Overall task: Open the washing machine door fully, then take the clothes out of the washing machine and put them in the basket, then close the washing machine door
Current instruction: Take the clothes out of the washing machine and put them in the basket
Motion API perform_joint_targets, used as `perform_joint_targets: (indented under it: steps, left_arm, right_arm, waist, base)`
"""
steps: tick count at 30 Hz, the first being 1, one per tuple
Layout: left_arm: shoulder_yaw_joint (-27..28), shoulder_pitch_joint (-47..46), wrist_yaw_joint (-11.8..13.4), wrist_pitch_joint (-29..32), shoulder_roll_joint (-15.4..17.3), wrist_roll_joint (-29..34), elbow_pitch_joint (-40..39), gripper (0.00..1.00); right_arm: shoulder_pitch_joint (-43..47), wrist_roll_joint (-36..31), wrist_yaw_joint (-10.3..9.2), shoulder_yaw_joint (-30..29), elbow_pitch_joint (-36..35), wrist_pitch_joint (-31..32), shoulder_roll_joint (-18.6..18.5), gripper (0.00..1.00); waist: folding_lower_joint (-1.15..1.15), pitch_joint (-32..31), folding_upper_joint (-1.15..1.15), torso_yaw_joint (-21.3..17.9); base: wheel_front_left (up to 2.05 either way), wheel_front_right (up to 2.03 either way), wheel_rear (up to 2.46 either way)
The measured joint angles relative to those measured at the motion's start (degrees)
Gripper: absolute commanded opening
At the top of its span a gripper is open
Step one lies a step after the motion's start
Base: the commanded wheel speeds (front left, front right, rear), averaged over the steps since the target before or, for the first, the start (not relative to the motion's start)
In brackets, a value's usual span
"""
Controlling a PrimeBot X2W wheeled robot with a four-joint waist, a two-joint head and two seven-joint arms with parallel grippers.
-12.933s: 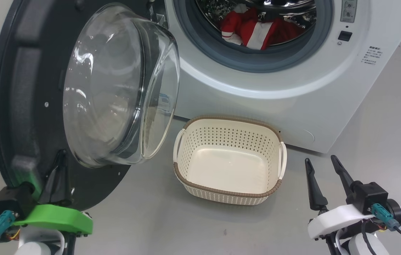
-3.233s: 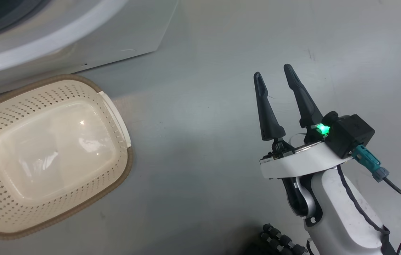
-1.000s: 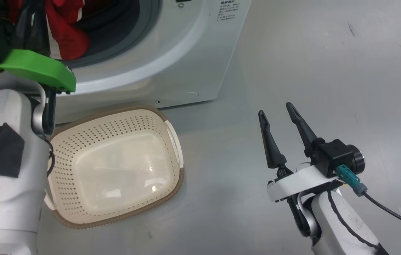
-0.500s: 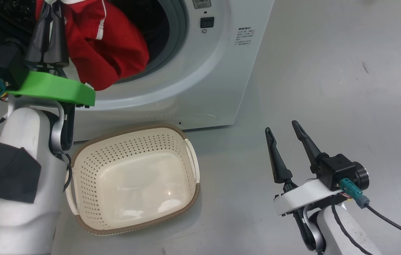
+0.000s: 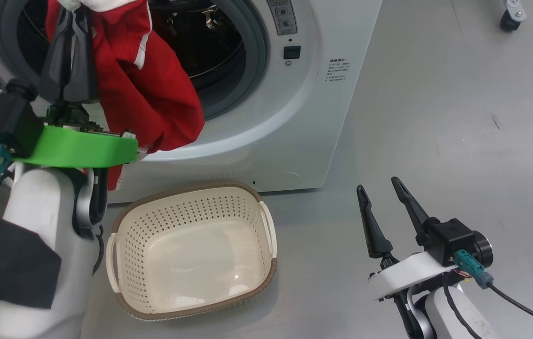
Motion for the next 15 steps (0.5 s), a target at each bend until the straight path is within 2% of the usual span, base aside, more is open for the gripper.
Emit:
perform_joint_targets:
  steps: [7,15]
  left_arm:
    - [-0.9,6.0,1.0,0.3,-0.3,0.1,-3.6,0.0]
    - [-1.9,13.7,2.1,3.6,-1.2,-1.2,-4.9,0.0]
  right_arm:
    - [0.5,-0.3,0.44,-0.1,-0.3,0.0,0.0,1.0]
    - [0.9,-0.4,0.6,-0.3,-1.2,0.0,0.0,1.0]
  waist:
    - [0.0,-0.2,0.0,0.3]
    - [0.0,0.7,0.0,0.7]
  base:
    - [0.0,0.0,0.0]
    - [0.0,0.0,0.0]
